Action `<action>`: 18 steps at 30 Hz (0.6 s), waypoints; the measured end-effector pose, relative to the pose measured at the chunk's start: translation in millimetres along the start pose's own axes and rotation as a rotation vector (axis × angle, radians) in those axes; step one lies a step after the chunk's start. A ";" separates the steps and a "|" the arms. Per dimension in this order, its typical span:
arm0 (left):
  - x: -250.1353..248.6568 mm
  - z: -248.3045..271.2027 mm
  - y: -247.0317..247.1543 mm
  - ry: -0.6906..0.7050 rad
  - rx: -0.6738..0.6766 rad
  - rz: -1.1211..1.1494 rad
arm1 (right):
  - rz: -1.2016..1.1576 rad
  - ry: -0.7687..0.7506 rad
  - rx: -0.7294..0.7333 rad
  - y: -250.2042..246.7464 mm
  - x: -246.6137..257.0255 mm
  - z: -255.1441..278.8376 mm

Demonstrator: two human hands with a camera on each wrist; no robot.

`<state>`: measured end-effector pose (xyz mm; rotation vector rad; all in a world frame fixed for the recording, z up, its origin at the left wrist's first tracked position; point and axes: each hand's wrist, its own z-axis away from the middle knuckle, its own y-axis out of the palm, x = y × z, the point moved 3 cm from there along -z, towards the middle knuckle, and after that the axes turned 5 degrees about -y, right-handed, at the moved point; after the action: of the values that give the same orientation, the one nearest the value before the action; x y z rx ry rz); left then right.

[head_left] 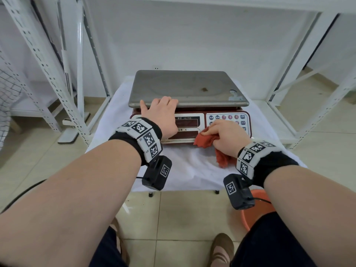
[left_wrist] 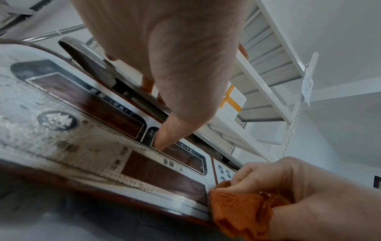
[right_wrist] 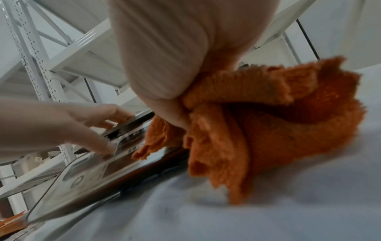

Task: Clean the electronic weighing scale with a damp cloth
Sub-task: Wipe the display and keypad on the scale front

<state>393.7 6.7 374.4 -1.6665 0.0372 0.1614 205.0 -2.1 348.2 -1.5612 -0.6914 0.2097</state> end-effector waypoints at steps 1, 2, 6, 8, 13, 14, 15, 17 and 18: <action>0.0 0.0 -0.6 0.001 0.008 -0.002 | 0.002 0.025 -0.018 -4.5 -2.7 -1.0; 0.2 -0.2 -1.2 0.003 0.013 -0.004 | 0.001 0.069 -0.060 -9.2 -5.9 -1.3; -0.2 0.0 -0.8 0.003 0.011 -0.007 | -0.024 0.168 -0.182 -9.6 -11.6 2.6; -0.6 0.0 -0.1 0.001 0.009 -0.010 | -0.025 0.134 -0.159 -1.8 -7.8 5.3; -1.7 0.7 -0.1 -0.005 0.011 -0.011 | -0.025 0.040 -0.011 -3.1 -7.1 8.7; -1.9 0.6 -0.6 -0.007 0.013 -0.009 | -0.039 0.048 0.005 -6.9 -8.5 8.4; -1.8 0.7 -1.2 -0.009 0.018 -0.009 | -0.054 0.074 -0.003 -11.1 -10.3 8.0; -1.8 1.2 -1.7 -0.011 0.025 -0.008 | -0.045 0.158 -0.105 -17.3 -15.4 8.2; -1.9 1.1 -1.8 -0.011 0.025 -0.007 | -0.025 0.194 -0.157 -17.5 -17.4 8.8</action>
<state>391.9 7.8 376.3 -1.6402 0.0250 0.1638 181.3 -4.7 359.0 -1.6957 -0.5851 -0.0163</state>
